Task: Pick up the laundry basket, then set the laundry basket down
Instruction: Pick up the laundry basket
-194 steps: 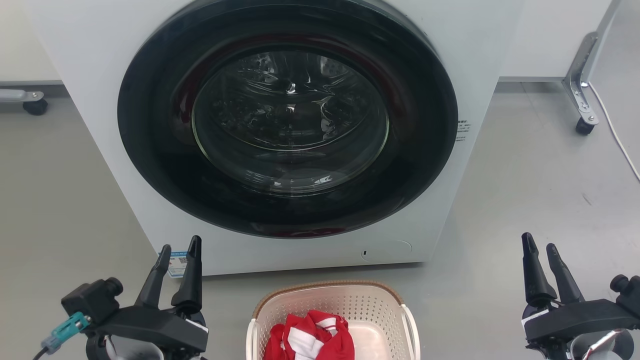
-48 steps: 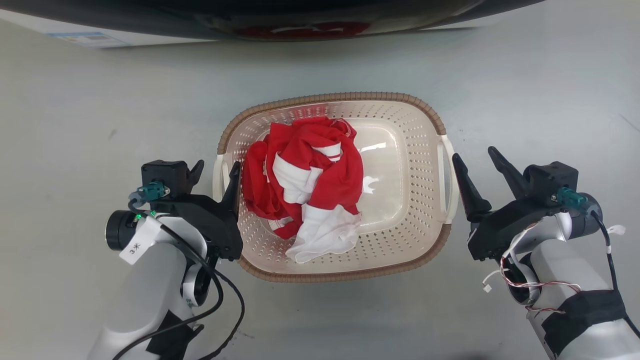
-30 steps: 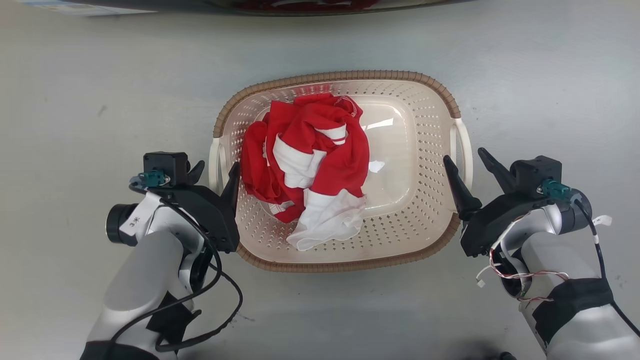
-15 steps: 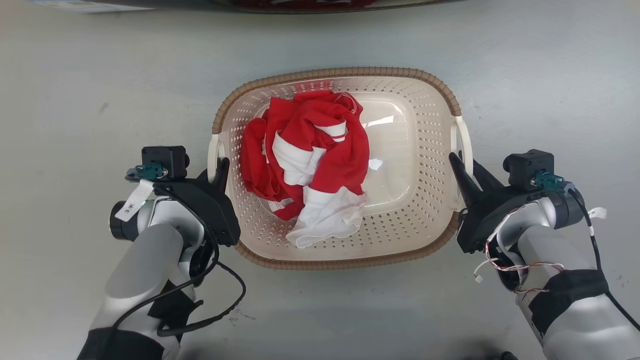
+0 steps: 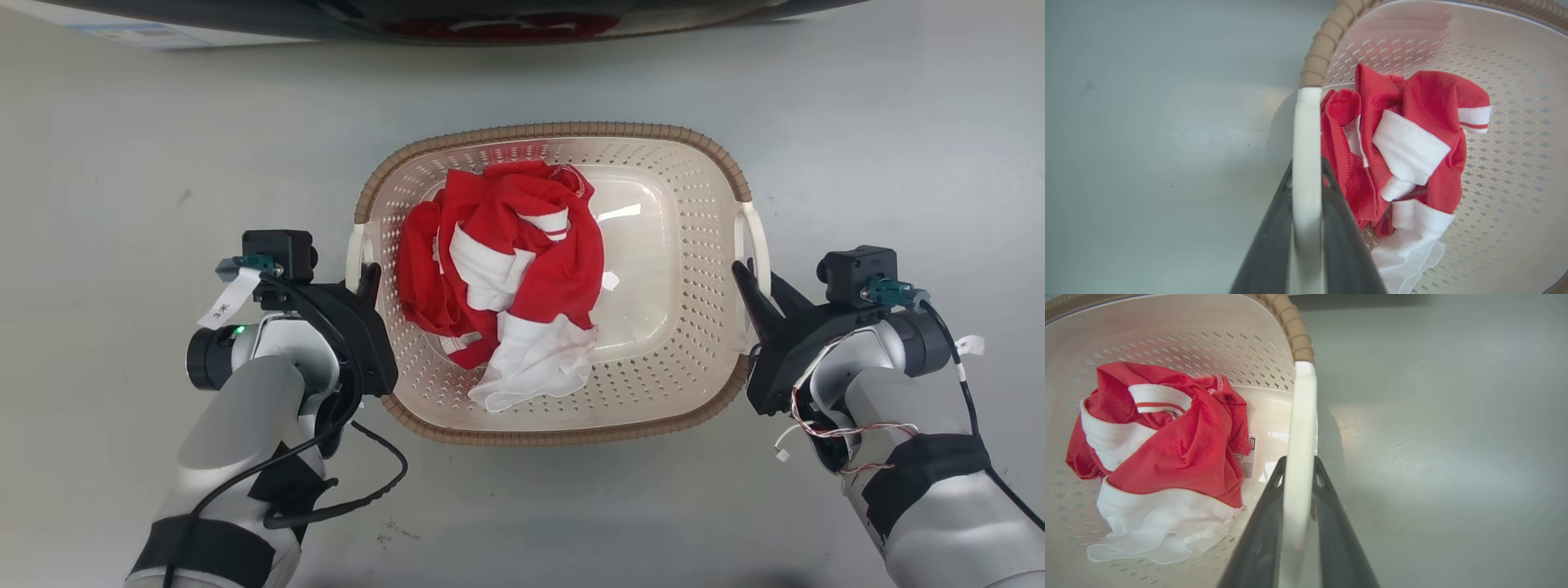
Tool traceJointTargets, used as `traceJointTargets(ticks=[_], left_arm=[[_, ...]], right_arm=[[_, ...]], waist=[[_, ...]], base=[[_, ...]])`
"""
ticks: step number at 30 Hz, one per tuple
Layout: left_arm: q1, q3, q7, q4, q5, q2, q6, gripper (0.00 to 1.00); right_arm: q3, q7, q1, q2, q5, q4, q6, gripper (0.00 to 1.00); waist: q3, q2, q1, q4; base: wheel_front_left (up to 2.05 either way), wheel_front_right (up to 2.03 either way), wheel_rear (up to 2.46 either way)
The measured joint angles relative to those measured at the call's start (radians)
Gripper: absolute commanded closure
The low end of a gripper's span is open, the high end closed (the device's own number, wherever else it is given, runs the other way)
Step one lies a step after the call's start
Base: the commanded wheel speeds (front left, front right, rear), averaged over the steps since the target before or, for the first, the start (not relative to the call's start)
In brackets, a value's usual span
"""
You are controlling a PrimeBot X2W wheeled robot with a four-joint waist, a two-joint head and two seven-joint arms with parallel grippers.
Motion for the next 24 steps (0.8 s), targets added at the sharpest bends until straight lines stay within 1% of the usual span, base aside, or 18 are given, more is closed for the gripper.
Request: traceJointTargets(ticks=[4, 12, 24], left_arm=[[-0.011, -0.001, 0.022, 0.026, -0.015, -0.006, -0.003, 1.00], [-0.017, -0.005, 0.083, 0.084, -0.056, -0.018, -0.009, 1.00], [-0.014, -0.005, 0.181, 0.150, -0.114, -0.024, -0.016, 1.00]], right_arm=[[0.004, 0.012, -0.013, 0.000, 0.012, 0.026, 0.005, 1.00], [0.022, 0.075, -0.019, 0.010, 0.051, 0.094, 0.010, 1.00], [0.071, 0.170, -0.017, 0.016, 0.135, 0.146, 0.013, 1.00]], waist=[[-0.027, 0.0000, 0.0000, 0.002], [-0.098, 0.0000, 0.0000, 0.005], [-0.227, 0.0000, -0.0001, 0.004]], base=[[0.00, 0.00, 0.00], [0.00, 0.00, 0.00], [0.00, 0.00, 0.00]])
